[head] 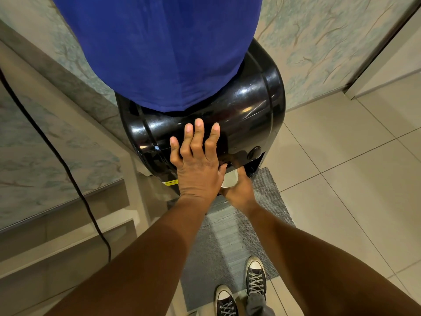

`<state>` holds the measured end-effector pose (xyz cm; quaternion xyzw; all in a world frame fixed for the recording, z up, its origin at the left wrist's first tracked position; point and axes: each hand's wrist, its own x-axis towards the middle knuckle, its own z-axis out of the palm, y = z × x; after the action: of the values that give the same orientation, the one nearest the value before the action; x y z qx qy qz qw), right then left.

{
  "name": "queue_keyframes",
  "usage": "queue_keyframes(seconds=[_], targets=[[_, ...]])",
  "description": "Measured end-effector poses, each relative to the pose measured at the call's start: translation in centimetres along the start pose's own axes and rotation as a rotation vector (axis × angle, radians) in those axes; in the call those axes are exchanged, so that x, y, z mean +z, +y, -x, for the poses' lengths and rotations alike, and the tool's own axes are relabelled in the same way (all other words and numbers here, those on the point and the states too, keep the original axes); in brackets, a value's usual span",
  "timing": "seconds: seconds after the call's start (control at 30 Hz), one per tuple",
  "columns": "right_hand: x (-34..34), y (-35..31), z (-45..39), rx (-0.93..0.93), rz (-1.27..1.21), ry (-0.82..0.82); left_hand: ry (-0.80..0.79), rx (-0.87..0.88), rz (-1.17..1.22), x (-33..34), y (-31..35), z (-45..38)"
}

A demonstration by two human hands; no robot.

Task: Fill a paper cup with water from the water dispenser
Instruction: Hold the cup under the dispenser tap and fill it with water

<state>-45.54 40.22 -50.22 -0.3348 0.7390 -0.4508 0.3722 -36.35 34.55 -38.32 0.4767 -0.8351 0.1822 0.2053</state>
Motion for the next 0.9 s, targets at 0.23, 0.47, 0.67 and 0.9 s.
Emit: queue_keyframes(seconds=[0.23,0.47,0.67,0.9], targets=[[0.33,-0.14,0.10,0.014,-0.128,-0.036,0.008,-0.004,0.002,0.10,0.03,0.03],[0.42,0.36,0.05,0.016,-0.024,0.011,0.000,0.006,-0.013,0.07,-0.06,0.06],[0.66,0.40,-0.05,0.029,-0.051,-0.005,0.007,0.011,-0.014,0.10,-0.06,0.07],[0.49,0.16,0.03,0.066,-0.011,0.001,0.012,0.003,-0.031,0.20,-0.03,0.10]])
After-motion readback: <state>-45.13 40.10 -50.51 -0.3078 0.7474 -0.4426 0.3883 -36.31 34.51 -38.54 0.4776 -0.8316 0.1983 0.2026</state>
